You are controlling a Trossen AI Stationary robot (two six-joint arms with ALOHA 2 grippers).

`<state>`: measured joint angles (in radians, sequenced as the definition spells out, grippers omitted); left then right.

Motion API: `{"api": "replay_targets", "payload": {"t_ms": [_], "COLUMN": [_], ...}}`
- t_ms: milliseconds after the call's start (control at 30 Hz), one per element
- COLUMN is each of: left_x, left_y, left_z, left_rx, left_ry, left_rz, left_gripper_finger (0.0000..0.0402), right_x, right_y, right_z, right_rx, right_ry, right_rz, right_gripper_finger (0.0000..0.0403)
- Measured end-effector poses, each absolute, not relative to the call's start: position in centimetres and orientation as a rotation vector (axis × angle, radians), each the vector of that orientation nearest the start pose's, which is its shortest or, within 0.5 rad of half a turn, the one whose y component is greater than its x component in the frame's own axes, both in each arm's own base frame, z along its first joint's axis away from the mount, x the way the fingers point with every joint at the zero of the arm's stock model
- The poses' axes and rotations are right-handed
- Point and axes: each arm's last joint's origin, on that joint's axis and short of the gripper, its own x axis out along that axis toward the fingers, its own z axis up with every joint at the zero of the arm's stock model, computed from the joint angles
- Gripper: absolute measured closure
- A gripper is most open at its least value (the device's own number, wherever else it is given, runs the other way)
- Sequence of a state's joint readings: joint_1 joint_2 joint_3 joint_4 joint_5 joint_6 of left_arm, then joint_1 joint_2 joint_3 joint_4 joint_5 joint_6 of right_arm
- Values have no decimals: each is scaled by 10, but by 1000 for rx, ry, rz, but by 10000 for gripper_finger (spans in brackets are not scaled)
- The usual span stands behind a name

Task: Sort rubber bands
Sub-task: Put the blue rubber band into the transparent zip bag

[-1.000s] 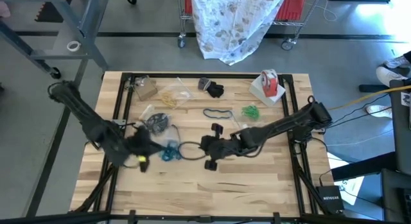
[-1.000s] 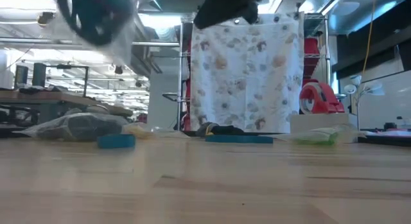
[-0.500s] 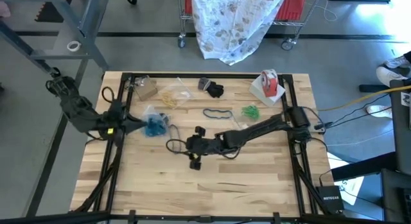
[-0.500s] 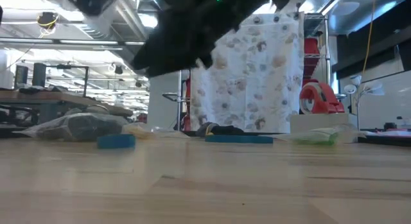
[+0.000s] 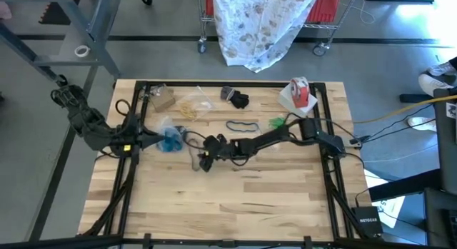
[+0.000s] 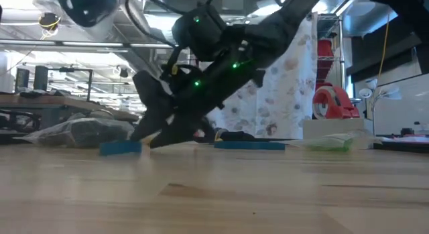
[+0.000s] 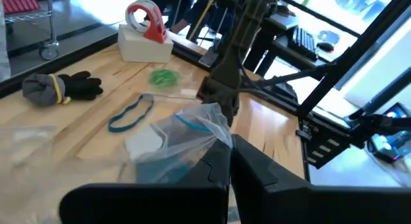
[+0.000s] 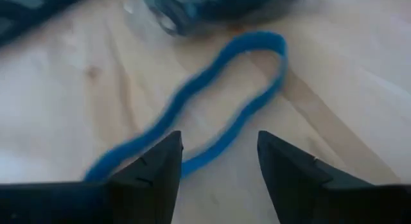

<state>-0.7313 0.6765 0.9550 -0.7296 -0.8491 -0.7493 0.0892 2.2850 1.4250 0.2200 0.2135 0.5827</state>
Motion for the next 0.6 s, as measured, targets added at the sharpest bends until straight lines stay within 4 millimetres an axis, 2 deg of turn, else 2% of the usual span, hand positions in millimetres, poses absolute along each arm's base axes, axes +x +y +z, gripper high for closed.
{"api": "replay_targets", "payload": {"t_ms": [167,367,600], "left_x": [97,97,98], "left_y": [-58,-58,-59], "left_z": [356,356,356], "left_rx": [-404,-394,-395], "left_ry": [257,258,262], "left_rz": [223,222,216], "left_gripper_finger": [401,401,401], "right_x": [482,503,513], "right_y": [34,37,38], "right_z": [93,91,101], "right_rx": [505,496,467], "right_ry": [543,546,571], "right_rz": [-280,-274,-303], "right_gripper_finger": [207,207,207]}}
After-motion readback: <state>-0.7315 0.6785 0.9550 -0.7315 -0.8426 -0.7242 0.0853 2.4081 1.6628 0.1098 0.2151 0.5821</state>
